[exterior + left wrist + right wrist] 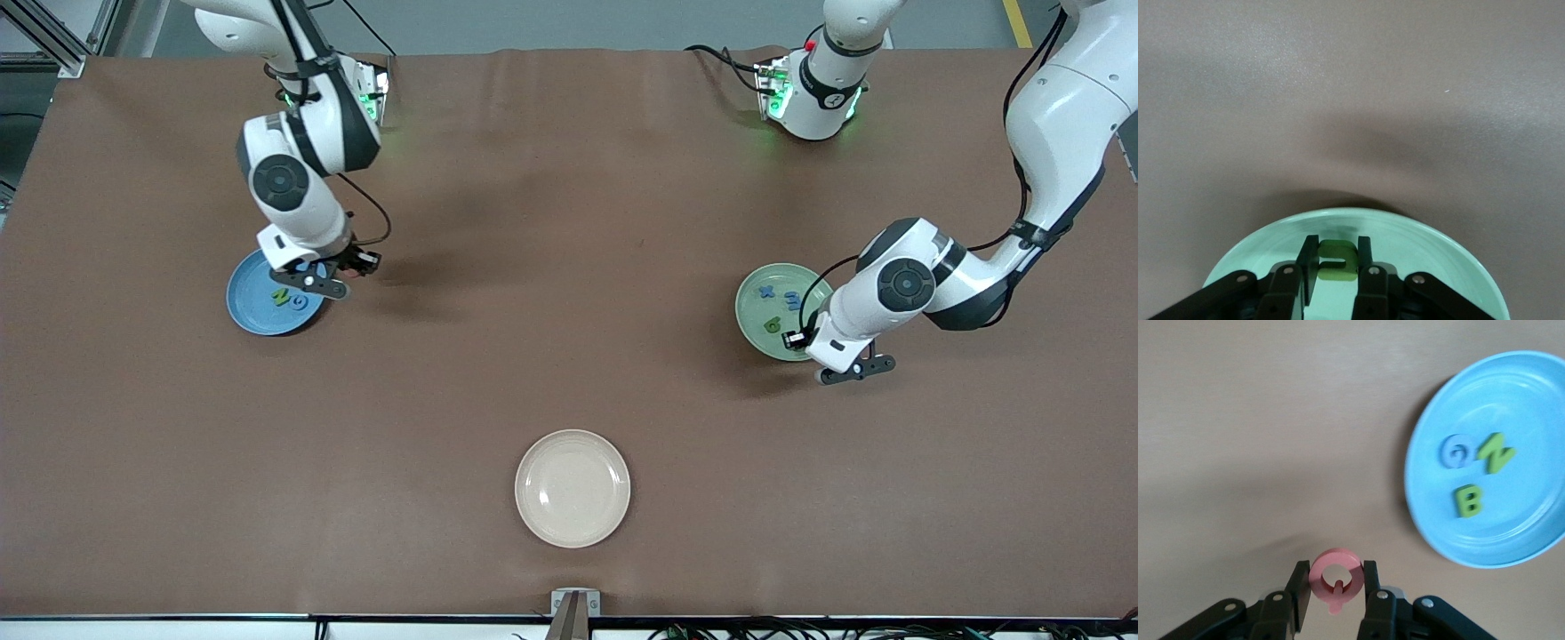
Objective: Sort uppercase to blue plate, lowercase to green plate
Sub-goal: 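Place the Q on the blue plate while the left places u on green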
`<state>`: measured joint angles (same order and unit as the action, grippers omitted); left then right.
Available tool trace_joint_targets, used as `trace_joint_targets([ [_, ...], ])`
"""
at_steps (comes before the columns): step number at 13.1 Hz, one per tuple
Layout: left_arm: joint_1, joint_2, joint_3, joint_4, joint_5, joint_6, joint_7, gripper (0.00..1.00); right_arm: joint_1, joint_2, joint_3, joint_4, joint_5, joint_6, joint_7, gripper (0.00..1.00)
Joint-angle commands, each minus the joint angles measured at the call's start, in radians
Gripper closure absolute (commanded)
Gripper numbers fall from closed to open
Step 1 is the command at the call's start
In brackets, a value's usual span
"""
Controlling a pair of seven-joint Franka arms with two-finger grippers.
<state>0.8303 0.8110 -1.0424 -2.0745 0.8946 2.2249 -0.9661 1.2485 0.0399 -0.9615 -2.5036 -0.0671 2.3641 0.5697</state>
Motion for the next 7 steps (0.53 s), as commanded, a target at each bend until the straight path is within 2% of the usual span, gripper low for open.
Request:
trace_joint_targets([
  [1,0.004,-0.016,-0.001,-0.006,0.020,0.010,0.013,0.19,-0.122,-0.143,-0.002,-0.075,-0.144,0.012,-0.039,1.00],
  [2,0.004,-0.016,-0.004,-0.001,0.018,0.007,0.020,0.12,-0.167,-0.164,-0.002,-0.087,-0.181,0.012,-0.074,1.00],
  [4,-0.008,-0.016,-0.010,0.016,0.014,0.006,0.014,0.01,-0.271,-0.175,-0.003,-0.107,-0.192,0.027,-0.199,1.00],
  [7,-0.005,-0.032,-0.028,0.030,0.003,-0.001,0.010,0.01,-0.366,-0.164,-0.005,-0.152,-0.192,0.122,-0.319,1.00],
])
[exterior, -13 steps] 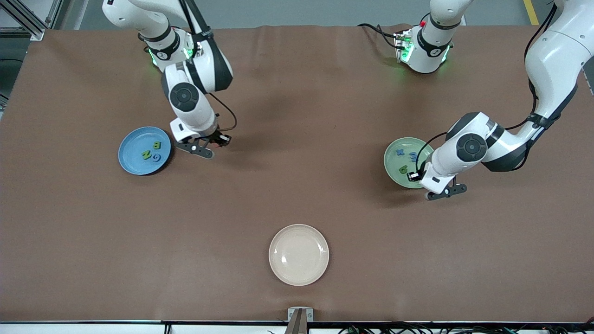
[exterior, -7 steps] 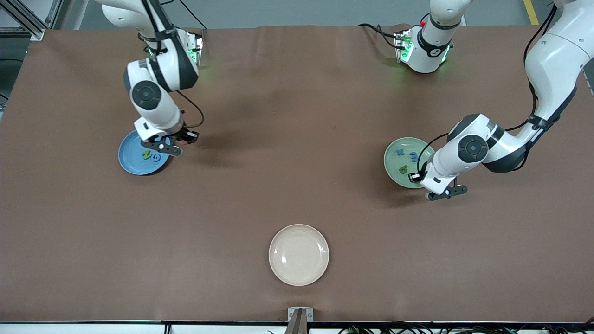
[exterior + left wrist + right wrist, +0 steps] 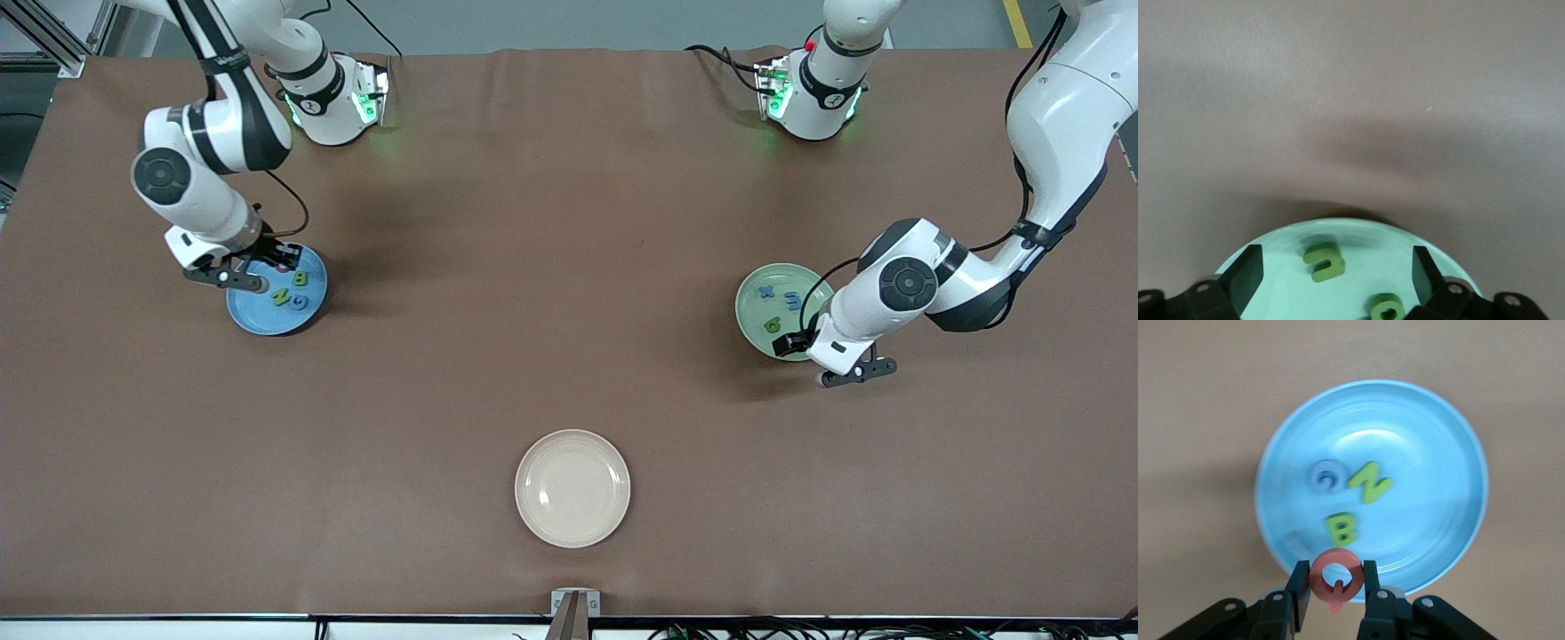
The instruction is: Sort uppercase to blue plate, lowercase to green plate
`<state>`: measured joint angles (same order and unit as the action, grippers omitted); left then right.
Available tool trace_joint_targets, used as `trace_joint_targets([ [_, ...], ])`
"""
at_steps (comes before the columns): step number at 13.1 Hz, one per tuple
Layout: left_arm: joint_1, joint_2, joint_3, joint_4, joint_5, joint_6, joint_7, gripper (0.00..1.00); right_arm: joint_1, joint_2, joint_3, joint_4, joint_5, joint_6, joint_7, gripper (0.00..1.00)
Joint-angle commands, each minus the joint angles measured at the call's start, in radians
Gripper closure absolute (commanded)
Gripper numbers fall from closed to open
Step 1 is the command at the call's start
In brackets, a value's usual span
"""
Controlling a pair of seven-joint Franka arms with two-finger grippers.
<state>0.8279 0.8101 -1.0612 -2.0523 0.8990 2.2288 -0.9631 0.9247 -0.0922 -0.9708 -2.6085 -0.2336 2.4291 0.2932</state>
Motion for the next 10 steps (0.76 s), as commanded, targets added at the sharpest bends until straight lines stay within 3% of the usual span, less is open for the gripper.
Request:
trace_joint_targets([
  [1,-0.003,-0.029,-0.016,0.012,-0.002,-0.011,0.007,0.01,-0.052,-0.026,0.004,-0.051,-0.026,0.080,-0.058,1.00],
  [6,0.017,-0.035,-0.045,0.021,-0.041,-0.023,0.017,0.01,-0.076,0.028,0.003,-0.048,-0.026,0.102,-0.066,0.97],
  [8,0.011,-0.084,-0.046,0.021,-0.131,-0.020,0.061,0.01,-0.089,0.064,0.004,-0.047,-0.024,0.110,-0.065,0.97],
  [10,0.008,-0.185,-0.022,0.011,-0.301,-0.014,0.241,0.01,-0.089,0.095,0.004,-0.047,-0.023,0.110,-0.060,0.94],
])
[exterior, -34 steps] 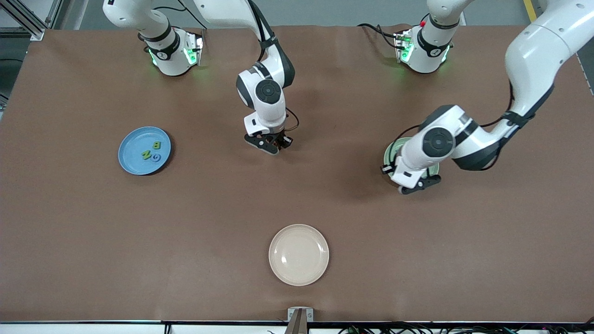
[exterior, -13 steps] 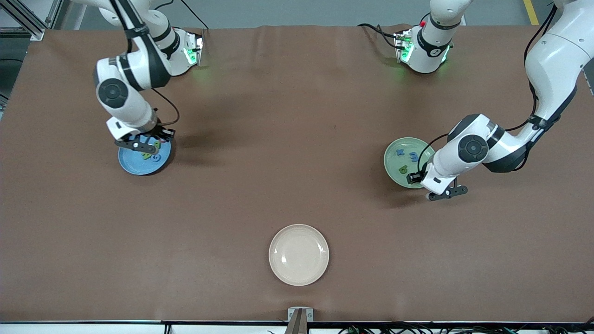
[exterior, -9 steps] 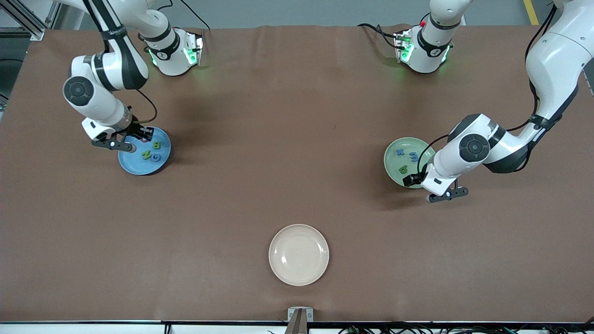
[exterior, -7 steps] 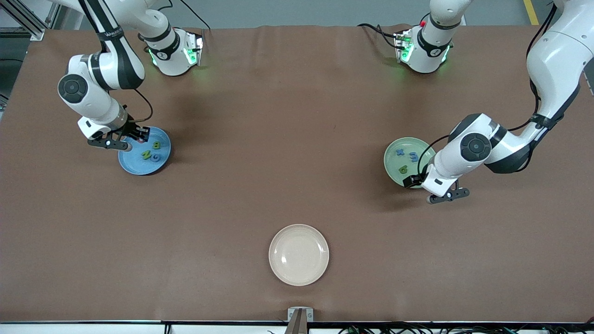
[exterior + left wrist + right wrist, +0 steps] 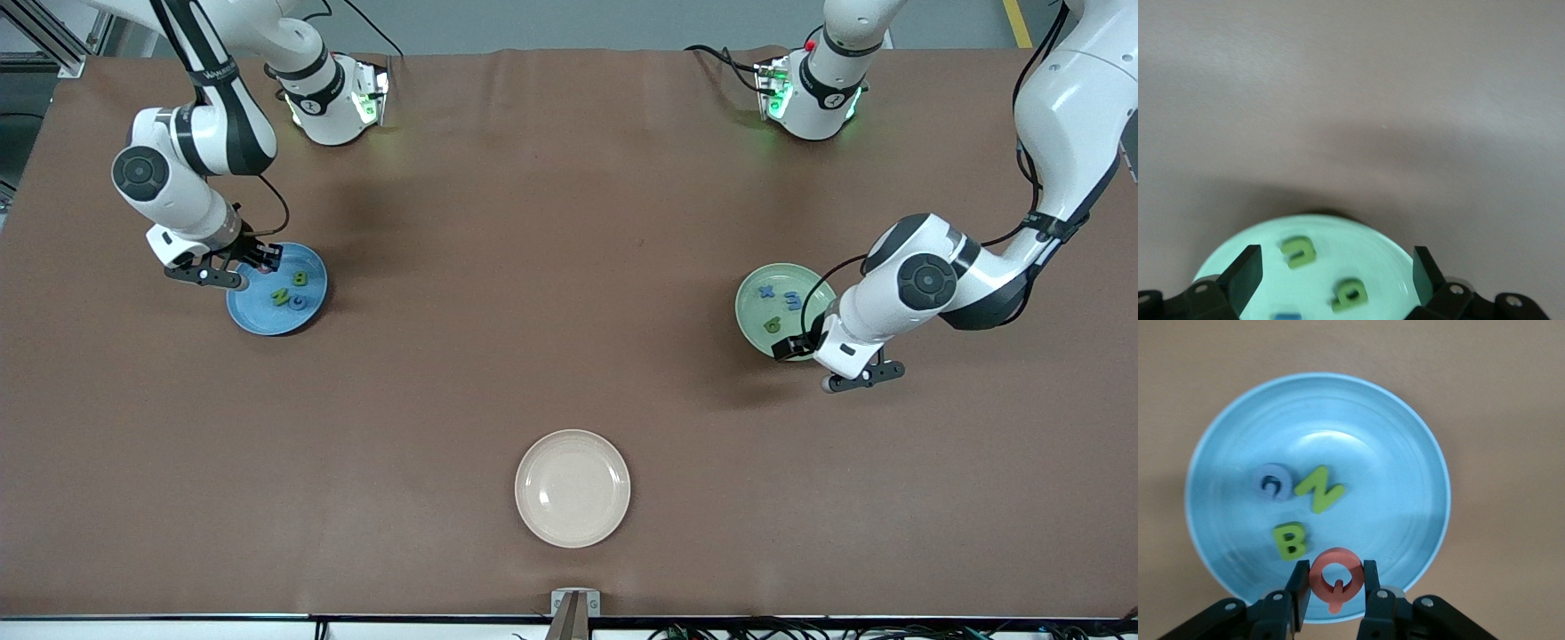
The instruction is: Sort uppercase to blue plate, lowercase to green plate
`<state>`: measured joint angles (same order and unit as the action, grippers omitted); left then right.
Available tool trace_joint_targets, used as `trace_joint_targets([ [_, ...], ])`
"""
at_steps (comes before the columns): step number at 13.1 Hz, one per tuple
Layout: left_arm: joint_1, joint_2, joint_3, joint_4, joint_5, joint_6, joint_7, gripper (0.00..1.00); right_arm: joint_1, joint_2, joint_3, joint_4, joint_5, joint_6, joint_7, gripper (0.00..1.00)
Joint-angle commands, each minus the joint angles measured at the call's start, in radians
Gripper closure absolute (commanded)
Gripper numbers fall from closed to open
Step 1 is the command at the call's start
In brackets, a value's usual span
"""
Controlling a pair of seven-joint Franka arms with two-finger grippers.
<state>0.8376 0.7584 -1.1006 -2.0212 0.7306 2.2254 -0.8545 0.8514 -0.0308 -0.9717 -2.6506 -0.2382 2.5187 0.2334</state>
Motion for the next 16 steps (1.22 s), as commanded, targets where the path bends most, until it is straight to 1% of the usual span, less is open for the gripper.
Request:
trace_joint_targets([
  [1,-0.014,-0.202,0.051,-0.025,-0.237,-0.009,0.232,0.01,-0.015,0.037,0.005,-0.005,-0.016,0.019,0.001,0.87],
  [2,-0.038,-0.262,0.094,-0.037,-0.329,-0.007,0.334,0.01,-0.014,0.040,0.005,-0.002,-0.018,0.017,0.000,0.63],
  [3,-0.054,-0.315,0.131,-0.051,-0.385,-0.007,0.401,0.01,-0.012,0.045,0.005,0.001,-0.018,0.017,0.001,0.04],
  [4,-0.060,-0.355,0.149,-0.065,-0.439,-0.007,0.467,0.01,-0.012,0.045,0.005,0.006,-0.018,0.008,0.001,0.00],
  [8,-0.061,-0.509,0.214,-0.112,-0.664,-0.010,0.724,0.01,-0.011,0.043,0.007,0.029,-0.016,-0.011,0.001,0.00],
  [9,-0.060,-0.542,0.229,-0.123,-0.697,-0.013,0.779,0.01,-0.009,0.040,0.008,0.043,-0.015,-0.033,0.000,0.00],
  [10,-0.058,-0.568,0.254,-0.125,-0.700,-0.019,0.807,0.01,-0.005,0.028,0.013,0.064,-0.013,-0.079,0.000,0.00],
  [11,-0.051,-0.588,0.267,-0.123,-0.700,-0.027,0.824,0.01,-0.003,0.008,0.019,0.098,-0.012,-0.153,-0.002,0.00],
  [13,-0.042,-0.641,0.287,-0.102,-0.700,-0.050,0.835,0.01,0.027,-0.030,0.022,0.219,-0.009,-0.350,-0.006,0.00],
  [15,-0.037,-0.701,0.301,-0.036,-0.700,-0.108,0.836,0.01,0.073,-0.029,0.022,0.372,0.008,-0.533,-0.058,0.00],
  [16,-0.035,-0.708,0.317,0.022,-0.701,-0.165,0.838,0.01,0.087,-0.024,0.021,0.459,0.048,-0.616,-0.103,0.00],
])
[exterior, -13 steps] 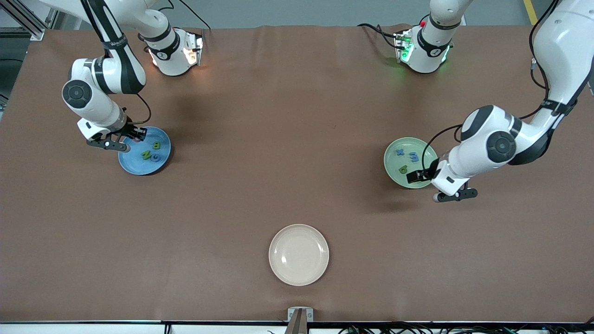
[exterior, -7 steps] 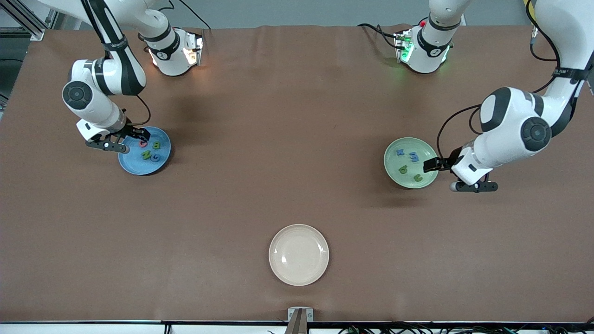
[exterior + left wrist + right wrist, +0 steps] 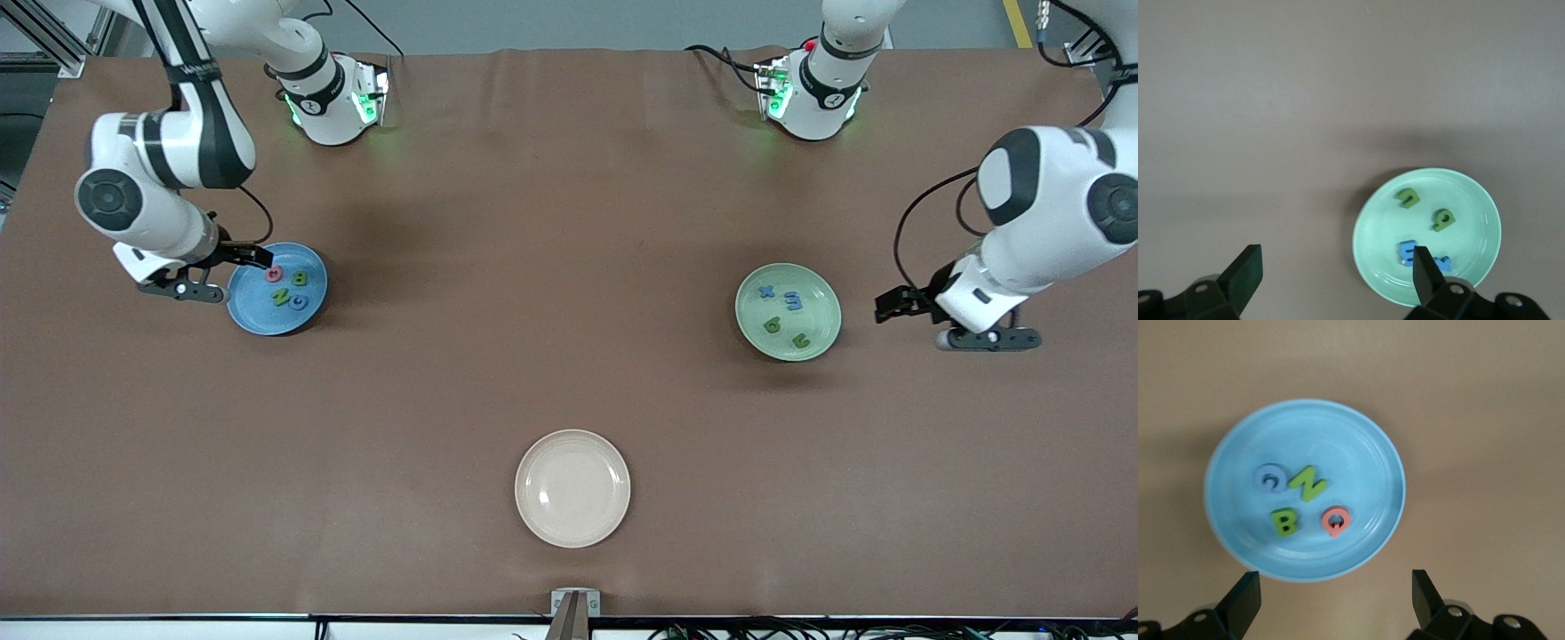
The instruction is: Sort uppercase to blue plate, lowercase to green plate
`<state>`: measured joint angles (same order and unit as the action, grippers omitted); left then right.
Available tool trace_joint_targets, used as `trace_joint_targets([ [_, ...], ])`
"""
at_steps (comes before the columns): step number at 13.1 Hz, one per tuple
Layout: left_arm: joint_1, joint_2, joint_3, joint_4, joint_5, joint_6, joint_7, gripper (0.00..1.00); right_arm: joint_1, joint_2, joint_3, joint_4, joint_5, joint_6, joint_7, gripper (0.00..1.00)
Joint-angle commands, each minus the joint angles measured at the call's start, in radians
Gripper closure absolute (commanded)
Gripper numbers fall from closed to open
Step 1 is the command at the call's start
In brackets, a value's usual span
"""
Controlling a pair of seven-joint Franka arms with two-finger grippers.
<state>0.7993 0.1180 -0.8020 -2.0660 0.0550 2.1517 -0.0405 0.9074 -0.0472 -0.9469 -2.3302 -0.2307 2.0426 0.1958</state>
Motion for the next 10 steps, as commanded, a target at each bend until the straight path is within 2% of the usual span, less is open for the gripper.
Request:
trace_joint_targets([
  [1,0.001,-0.067,0.023,0.140,-0.027,-0.169,0.030,0.01,0.034,0.001,-0.004,0.231,0.078,-0.222,-0.129,0.00],
  [3,0.003,-0.064,0.027,0.269,-0.029,-0.318,0.040,0.01,0.034,0.020,-0.006,0.365,0.100,-0.292,-0.232,0.00],
  [6,0.001,-0.070,0.032,0.372,-0.029,-0.441,0.039,0.01,0.030,0.050,-0.006,0.485,0.143,-0.311,-0.237,0.00],
  [10,0.001,-0.093,0.032,0.438,-0.034,-0.523,0.039,0.01,-0.011,0.133,-0.006,0.590,0.249,-0.323,-0.239,0.00],
])
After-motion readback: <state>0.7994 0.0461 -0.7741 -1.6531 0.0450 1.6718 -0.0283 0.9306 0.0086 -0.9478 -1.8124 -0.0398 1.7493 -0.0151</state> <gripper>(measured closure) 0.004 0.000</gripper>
